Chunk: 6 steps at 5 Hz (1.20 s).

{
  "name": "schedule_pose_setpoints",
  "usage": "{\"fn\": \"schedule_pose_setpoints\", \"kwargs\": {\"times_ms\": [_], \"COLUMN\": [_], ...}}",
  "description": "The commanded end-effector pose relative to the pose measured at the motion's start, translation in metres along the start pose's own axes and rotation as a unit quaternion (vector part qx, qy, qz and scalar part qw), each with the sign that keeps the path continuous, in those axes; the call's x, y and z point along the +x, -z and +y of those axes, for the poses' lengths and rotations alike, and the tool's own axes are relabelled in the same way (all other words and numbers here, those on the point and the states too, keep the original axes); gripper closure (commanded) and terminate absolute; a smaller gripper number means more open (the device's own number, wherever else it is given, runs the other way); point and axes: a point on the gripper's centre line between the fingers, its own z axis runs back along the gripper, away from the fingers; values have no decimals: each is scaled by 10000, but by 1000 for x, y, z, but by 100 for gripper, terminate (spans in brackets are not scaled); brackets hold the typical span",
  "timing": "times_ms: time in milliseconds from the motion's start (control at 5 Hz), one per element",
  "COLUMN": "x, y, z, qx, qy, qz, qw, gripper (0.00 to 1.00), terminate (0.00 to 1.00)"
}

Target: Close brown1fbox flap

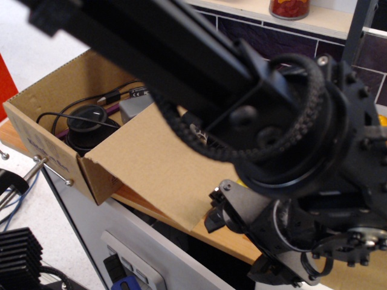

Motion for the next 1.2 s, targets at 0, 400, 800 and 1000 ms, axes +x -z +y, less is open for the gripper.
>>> {"fn": "schedule_pose_setpoints", "kwargs": {"times_ms": [0,400,800,1000], "x": [7,8,-2,-11], "y": [-17,-47,-73,-75], "z": [27,77,153,187], "qx": [185,449,402,404], "qy": [451,1169,2028,2418], "qz": [83,344,653,725], "qw": [9988,9915,9762,9668], "gripper": [0,0,0,0], "terminate": [0,0,0,0]}}
